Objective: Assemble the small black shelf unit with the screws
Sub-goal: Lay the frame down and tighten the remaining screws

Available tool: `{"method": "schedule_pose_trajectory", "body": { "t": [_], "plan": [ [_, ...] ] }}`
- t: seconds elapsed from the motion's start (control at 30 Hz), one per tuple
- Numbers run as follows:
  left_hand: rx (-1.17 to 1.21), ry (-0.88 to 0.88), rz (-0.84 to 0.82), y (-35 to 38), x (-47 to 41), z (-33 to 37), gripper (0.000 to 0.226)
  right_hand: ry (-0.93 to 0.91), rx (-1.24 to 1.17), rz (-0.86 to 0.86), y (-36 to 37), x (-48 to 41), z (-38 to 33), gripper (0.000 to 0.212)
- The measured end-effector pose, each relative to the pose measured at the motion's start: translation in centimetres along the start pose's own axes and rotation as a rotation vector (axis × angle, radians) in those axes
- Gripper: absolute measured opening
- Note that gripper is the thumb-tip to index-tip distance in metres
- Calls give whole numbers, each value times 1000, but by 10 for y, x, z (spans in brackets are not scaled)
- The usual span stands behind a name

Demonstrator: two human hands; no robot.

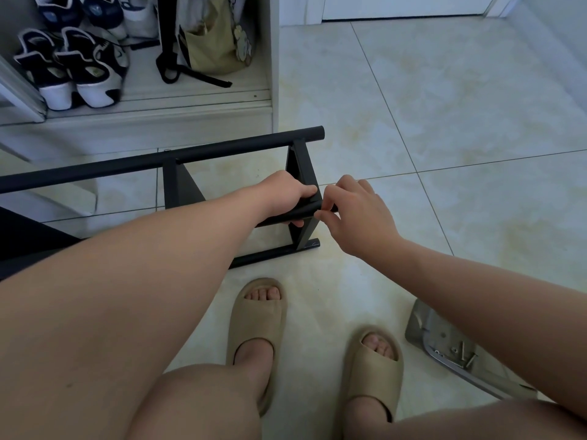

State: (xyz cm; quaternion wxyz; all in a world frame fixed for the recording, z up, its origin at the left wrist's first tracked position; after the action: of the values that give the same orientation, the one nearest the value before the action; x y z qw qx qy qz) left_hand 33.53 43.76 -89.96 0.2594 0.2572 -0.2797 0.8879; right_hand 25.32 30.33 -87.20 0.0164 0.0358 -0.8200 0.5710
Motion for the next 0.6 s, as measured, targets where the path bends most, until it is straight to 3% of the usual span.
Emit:
{"method": "schedule_pose_trajectory", "body": {
  "t": [0.6],
  "plan": [
    [-23, 29, -44, -3, -5, -10, 42, 63, -138, -53, 3, 0, 1, 20]
  ]
}}
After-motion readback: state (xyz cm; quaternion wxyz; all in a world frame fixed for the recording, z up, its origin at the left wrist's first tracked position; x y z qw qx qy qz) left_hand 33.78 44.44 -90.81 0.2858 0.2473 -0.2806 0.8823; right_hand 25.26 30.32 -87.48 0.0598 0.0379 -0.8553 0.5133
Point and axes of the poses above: each hand's wrist, its own x-axis away from the middle knuckle, its own y-axis out of the palm, z = x × y, the point moved 3 cm from there along -x, towards the middle knuckle, and after that the axes turned 1 degree about z, right-handed, at the moved point
